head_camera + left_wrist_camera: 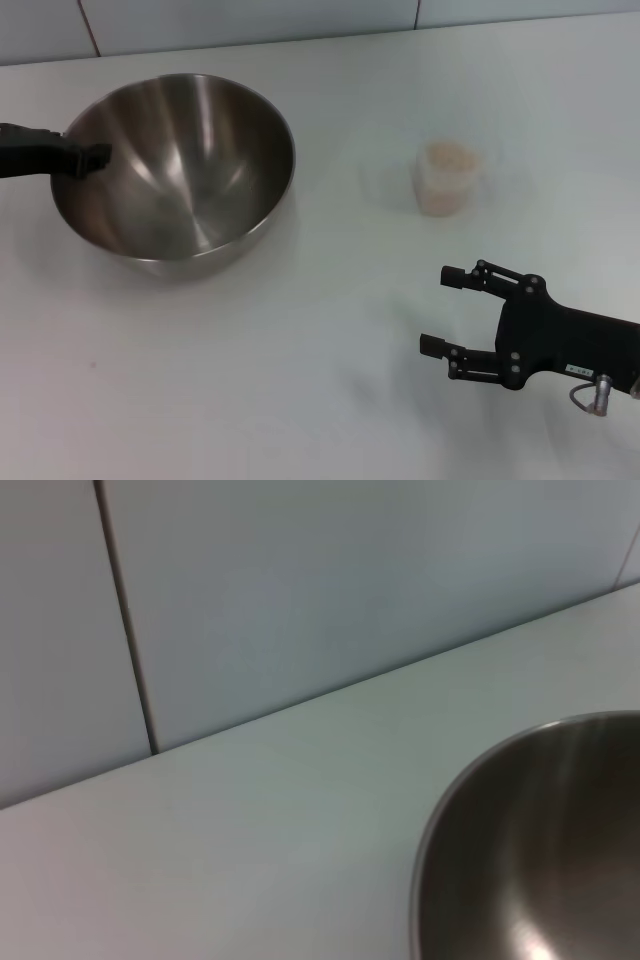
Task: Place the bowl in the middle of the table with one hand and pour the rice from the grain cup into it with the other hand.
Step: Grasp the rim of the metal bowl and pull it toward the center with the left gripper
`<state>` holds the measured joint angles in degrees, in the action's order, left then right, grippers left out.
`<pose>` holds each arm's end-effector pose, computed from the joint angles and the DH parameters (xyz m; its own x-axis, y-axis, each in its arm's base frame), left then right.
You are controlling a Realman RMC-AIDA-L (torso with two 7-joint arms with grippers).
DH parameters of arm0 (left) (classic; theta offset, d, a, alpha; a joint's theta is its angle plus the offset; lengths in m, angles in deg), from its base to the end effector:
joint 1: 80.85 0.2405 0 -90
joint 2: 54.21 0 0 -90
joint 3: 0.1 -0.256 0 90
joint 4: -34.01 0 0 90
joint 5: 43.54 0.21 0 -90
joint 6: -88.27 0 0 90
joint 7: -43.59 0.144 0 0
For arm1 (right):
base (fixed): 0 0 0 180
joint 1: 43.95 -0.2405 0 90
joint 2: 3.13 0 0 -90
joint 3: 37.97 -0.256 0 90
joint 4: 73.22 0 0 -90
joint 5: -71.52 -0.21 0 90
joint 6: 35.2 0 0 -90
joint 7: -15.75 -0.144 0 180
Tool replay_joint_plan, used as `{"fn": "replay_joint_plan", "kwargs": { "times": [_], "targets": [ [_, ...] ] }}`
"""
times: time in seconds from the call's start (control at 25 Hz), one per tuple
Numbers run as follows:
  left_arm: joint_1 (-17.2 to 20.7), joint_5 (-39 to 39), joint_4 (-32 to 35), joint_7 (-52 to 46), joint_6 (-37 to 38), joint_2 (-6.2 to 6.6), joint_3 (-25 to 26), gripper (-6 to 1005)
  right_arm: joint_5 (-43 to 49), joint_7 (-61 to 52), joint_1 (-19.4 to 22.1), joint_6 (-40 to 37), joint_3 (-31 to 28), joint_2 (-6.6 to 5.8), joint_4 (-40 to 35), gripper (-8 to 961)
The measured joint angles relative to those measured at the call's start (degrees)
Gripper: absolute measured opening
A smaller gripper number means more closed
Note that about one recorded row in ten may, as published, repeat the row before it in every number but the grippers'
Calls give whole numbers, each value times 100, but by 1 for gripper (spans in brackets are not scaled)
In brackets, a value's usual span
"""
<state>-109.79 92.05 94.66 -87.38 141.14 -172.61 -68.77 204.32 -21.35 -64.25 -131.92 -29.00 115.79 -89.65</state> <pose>-0.2534 0.4062 0.0196 0.7503 0.6023 0.2724 0.6229 -0.5062 -0.5965 0.3262 0.2248 -0.0338 0.7794 -0.1147 -0.6160 -0.3713 -0.8764 -0.3066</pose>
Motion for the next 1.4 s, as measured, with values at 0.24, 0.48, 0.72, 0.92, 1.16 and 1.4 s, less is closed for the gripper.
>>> {"fn": "replay_joint_plan", "kwargs": {
  "times": [0.24, 0.48, 0.72, 0.92, 1.16, 1.4],
  "targets": [
    [-42, 4, -6, 1, 5, 0, 6, 321, 0, 4, 7, 4, 0, 0, 0, 831],
    [-113, -1, -73, 1, 53, 5, 10, 65, 6, 10, 18, 5, 0, 0, 0, 831],
    [-612, -29, -661, 232, 591, 31, 763, 64, 18, 11, 20, 14, 0, 0, 0, 830],
    [-1086, -51, -1141, 784, 1194, 68, 1585, 62, 25, 10, 27, 14, 0, 0, 0, 830],
    [-1376, -56, -1298, 1053, 1635, 36, 1755, 54, 33, 11, 30, 14, 0, 0, -1, 831],
    [-1839, -330, -1969, 1423, 1943, 72, 1777, 42, 37, 11, 5, 17, -1, 0, 0, 830]
  ]
}}
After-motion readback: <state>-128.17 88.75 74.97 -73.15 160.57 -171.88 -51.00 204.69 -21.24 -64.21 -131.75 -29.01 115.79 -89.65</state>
